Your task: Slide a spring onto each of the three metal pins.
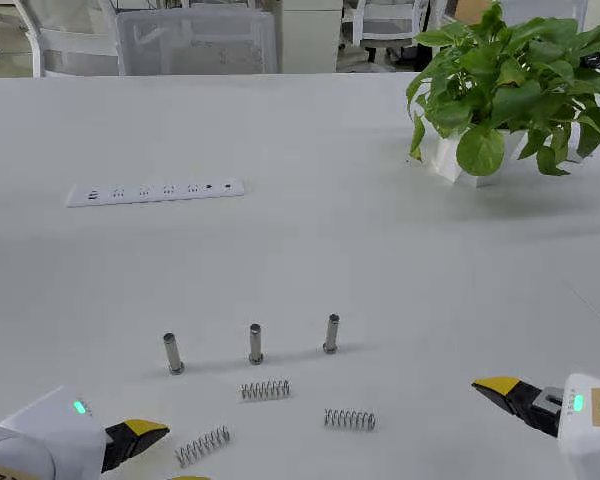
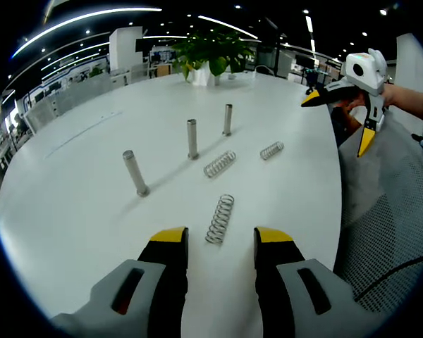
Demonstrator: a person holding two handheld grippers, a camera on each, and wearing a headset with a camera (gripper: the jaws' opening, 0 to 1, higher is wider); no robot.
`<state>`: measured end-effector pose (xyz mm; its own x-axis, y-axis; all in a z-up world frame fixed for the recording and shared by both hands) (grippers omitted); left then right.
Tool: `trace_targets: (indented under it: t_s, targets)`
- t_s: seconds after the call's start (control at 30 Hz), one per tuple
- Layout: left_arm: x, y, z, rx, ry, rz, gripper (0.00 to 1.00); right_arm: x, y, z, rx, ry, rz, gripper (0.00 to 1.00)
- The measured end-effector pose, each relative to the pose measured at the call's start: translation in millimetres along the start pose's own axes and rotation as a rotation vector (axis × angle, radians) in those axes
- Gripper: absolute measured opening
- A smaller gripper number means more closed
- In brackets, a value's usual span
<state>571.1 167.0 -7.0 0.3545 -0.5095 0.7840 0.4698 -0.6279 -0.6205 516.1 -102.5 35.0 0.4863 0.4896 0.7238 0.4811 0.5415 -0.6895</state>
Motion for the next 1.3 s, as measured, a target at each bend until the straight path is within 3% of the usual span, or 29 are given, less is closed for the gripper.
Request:
trace_targets:
  t_s: [0.27, 0.63, 0.83, 0.97, 1.3]
  targets:
    - [-2.2, 4.6, 1.7, 0.009, 0.006, 0.007, 0.23, 0.0, -0.3, 0.3, 0.001, 0.002, -0.001, 0.99]
    - [-4.2, 8.6, 5.5, 0.005, 0.005, 0.024, 0.18, 0.2, 0.6, 1.0, 0.002, 0.002, 0.0, 0.99]
    - [-1.8, 9.7, 8.7, -0.013, 0.034, 0.07, 0.15, 0.4, 1.3, 1.2, 0.002, 0.002, 0.001, 0.99]
    - [-0.6, 10.7, 8.3, -0.022, 0.113, 0.105, 0.15, -0.1, 1.9, 1.6, 0.003, 0.0, 0.003, 0.99]
    - [0.2, 12.4, 8.8, -0.029, 0.113, 0.153, 0.09, -1.4, 2.5, 3.0, 0.004, -0.008, 0.01, 0.99]
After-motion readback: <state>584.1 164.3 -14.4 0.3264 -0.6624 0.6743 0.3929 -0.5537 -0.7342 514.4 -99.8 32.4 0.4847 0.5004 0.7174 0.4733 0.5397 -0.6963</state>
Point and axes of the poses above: the centre of the closed fingertips' face, and the gripper's own axes: y roughly forward along the fingers, z roughly to its left, x roughly out of its top, the point moved 5 cm from there along -y, roughly backward along the fingers, and after that the axes turned 6 degrees about y, right-handed, at the moved point
